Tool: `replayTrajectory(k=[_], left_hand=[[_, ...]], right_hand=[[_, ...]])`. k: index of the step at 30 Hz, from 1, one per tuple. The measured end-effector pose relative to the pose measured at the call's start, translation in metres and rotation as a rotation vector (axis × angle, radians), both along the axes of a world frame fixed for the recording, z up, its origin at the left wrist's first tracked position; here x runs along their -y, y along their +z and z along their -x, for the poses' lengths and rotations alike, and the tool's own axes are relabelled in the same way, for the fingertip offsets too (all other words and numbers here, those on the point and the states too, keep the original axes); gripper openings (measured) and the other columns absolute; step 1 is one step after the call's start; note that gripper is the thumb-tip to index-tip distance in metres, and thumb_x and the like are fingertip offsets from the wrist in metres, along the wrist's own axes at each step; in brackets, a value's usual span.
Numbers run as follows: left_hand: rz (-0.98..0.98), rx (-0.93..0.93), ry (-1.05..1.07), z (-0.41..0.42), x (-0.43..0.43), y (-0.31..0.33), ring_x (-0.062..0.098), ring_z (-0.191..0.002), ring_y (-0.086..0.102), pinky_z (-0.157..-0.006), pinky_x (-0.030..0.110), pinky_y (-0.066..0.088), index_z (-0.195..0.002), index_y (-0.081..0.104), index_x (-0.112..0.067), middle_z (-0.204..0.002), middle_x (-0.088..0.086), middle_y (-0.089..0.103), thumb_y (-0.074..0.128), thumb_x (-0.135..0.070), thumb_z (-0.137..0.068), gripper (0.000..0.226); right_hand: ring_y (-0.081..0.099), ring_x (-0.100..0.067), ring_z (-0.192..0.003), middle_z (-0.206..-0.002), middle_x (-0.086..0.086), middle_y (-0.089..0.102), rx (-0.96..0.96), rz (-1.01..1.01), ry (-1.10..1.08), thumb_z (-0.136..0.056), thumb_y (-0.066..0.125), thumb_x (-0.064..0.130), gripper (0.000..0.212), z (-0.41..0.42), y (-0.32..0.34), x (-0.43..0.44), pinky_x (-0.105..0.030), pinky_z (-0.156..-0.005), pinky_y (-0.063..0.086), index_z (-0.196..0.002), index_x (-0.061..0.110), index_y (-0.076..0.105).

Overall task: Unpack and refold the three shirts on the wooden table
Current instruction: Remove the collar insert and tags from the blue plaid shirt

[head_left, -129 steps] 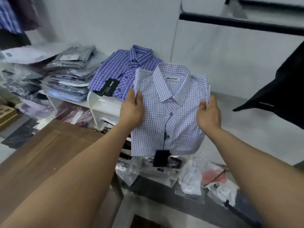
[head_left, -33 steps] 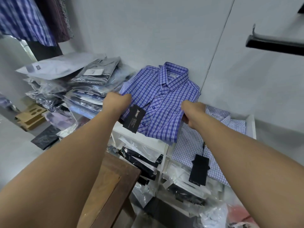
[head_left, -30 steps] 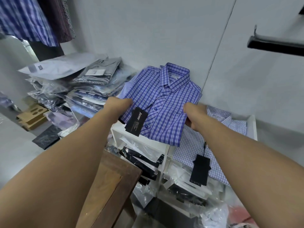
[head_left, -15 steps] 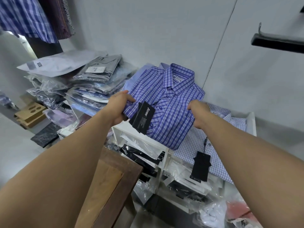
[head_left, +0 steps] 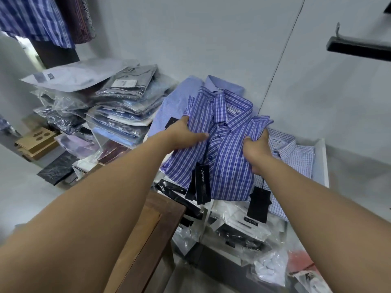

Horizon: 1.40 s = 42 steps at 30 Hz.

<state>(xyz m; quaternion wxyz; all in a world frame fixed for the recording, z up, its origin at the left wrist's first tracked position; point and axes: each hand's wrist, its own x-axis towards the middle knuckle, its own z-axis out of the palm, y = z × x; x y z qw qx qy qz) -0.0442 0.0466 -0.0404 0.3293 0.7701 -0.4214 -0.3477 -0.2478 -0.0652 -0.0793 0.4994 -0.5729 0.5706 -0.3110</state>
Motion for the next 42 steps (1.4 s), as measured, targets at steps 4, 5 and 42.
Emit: replayTrajectory(k=[4,5,42], left_hand=[[-0.053,0.43,-0.029,0.017,0.005,-0.003,0.029,-0.094,0.057,-0.079,0.037,0.047,-0.139,0.044,-0.009,-0.124,0.014,0.062,0.05,-0.025,-0.104,0.039],[-0.051,0.453,-0.029,0.019,0.004,-0.003,0.03,-0.093,0.056,-0.078,0.037,0.045,-0.138,0.045,-0.006,-0.123,0.016,0.061,0.044,-0.021,-0.106,0.036],[0.423,-0.262,1.187,0.162,-0.286,-0.031,0.022,-0.069,0.039,-0.07,0.039,0.035,-0.078,0.048,-0.016,-0.071,0.006,0.047,0.043,-0.026,-0.095,0.02]], right_hand=[[0.061,-0.028,-0.094,-0.119,-0.005,0.06,-0.195,0.192,-0.012,-0.093,0.047,0.017,0.059,0.008,0.003,0.002,-0.04,-0.084,0.055,-0.148,0.031,0.031],[0.061,-0.031,-0.098,-0.124,-0.009,0.057,-0.218,0.198,-0.04,-0.09,0.05,0.018,0.064,0.009,0.004,0.007,-0.044,-0.086,0.056,-0.148,0.031,0.028],[0.059,-0.038,-0.117,-0.137,-0.021,0.056,-0.86,0.563,1.123,-0.091,0.054,0.011,0.05,-0.031,-0.001,-0.173,-0.037,-0.081,0.051,-0.14,0.0,0.049]])
